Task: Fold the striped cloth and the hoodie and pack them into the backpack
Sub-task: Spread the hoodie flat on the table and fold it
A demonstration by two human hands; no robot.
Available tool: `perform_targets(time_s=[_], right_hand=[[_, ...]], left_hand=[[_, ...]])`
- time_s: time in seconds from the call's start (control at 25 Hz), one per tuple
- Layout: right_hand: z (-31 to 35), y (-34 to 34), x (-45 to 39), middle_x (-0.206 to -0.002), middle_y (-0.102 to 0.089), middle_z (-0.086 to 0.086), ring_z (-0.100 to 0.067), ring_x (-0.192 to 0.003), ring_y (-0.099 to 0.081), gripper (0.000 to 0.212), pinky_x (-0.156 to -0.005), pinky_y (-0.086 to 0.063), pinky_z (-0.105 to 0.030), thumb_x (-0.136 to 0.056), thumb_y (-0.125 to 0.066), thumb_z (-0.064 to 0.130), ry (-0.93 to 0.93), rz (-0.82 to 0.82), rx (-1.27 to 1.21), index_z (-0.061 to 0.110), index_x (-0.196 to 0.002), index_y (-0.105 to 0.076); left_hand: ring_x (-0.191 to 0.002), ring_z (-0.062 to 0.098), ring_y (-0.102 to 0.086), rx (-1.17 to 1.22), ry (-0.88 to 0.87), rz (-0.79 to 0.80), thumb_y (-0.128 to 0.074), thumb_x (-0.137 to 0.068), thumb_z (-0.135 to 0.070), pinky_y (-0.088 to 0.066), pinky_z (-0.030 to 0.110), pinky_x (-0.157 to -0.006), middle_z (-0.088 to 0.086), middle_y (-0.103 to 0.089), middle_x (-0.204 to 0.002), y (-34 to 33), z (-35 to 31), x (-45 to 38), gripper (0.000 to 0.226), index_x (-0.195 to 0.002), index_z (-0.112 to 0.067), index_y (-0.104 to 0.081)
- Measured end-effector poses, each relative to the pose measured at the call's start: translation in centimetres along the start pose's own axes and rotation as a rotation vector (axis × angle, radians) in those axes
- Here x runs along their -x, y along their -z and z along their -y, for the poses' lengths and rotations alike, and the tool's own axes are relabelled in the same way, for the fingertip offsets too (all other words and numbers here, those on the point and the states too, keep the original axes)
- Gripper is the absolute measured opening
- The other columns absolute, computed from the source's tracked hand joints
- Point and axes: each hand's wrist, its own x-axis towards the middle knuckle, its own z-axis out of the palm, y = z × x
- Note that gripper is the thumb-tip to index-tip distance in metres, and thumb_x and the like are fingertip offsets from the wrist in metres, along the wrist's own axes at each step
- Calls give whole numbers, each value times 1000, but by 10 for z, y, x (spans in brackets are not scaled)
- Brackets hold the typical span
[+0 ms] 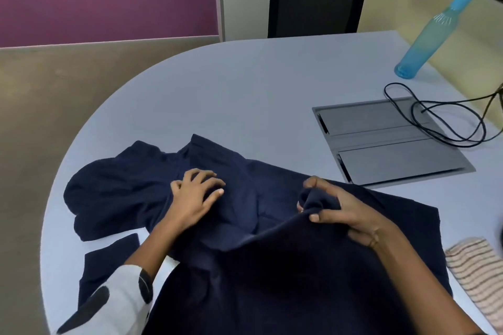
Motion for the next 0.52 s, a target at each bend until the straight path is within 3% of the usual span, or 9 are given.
perform_targets(time_s=[0.04, 0.12, 0.2, 0.24, 0.32, 0.4, 0.44, 0.48, 0.52], right_hand=[[5, 5, 3, -98, -63, -8, -24, -91, -58, 45, -83, -48, -36, -68, -77, 10, -1, -67, -20, 19, -110, -60], [15, 21, 11, -103, -67, -8, -23, -95, -65, 55, -82, -54, -32, -67, -79, 12, 25, -240, -44, 21, -119, -63], [19, 43, 21, -102, -71, -10, -23, -95, -68, 65, -75, -57, -29, -49, -93, 26, 60, -470, -108, 15, -108, -69], [18, 57, 26, -102, -72, -12, -24, -94, -69, 69, -72, -58, -28, -42, -95, 32, 67, -597, -145, 12, -104, -70], [8, 82, 35, -105, -72, -12, -23, -92, -70, 55, -72, -59, -30, -57, -87, 32, 13, -811, -173, 10, -104, -68], [-11, 106, 43, -106, -71, -12, -24, -93, -69, 42, -77, -57, -34, -74, -76, 34, -133, -923, -107, 11, -108, -66], [-22, 117, 47, -107, -71, -10, -25, -95, -68, 49, -82, -55, -36, -73, -77, 42, -223, -939, -48, 13, -111, -65], [-32, 126, 52, -107, -71, -9, -25, -96, -68, 61, -85, -54, -38, -65, -80, 51, -315, -933, 18, 15, -112, -65], [-40, 133, 57, -106, -71, -8, -26, -96, -68, 72, -86, -54, -39, -54, -84, 56, -392, -904, 71, 16, -111, -65]], left_hand=[[-124, 5, -33, -75, -41, 92, -19, -84, -72, -17, 36, -90, -22, -56, -111, 2, 4, -5, 57, -99, -40, -63], [-118, 0, -38, -90, 54, 212, -6, -79, -80, -15, 37, -92, -20, -60, -92, 12, 12, -11, 73, -82, -38, -66], [-98, 4, -49, -72, 148, 187, -3, -70, -86, -19, 41, -95, -16, -57, -73, 26, 26, -20, 80, -63, -29, -58], [-84, 7, -52, -30, 160, 154, -2, -65, -91, -22, 41, -92, -12, -53, -66, 31, 33, -27, 85, -59, -22, -52], [-78, 8, -54, 47, 145, 150, -12, -64, -92, -21, 40, -87, -5, -59, -70, 38, 44, -44, 90, -69, -16, -59], [-91, 8, -54, -17, 91, 199, -45, -78, -74, -21, 42, -86, -13, -63, -86, 39, 47, -61, 48, -79, -29, -64], [-98, 10, -52, -67, 55, 212, -58, -82, -57, -23, 42, -86, -14, -62, -93, 39, 46, -71, 20, -78, -38, -60], [-102, 12, -51, -95, 34, 222, -62, -85, -43, -24, 41, -86, -13, -61, -97, 38, 44, -80, 11, -77, -42, -55], [-102, 13, -51, -88, 22, 209, -61, -88, -35, -26, 41, -86, -12, -61, -97, 35, 44, -89, 16, -77, -43, -52]])
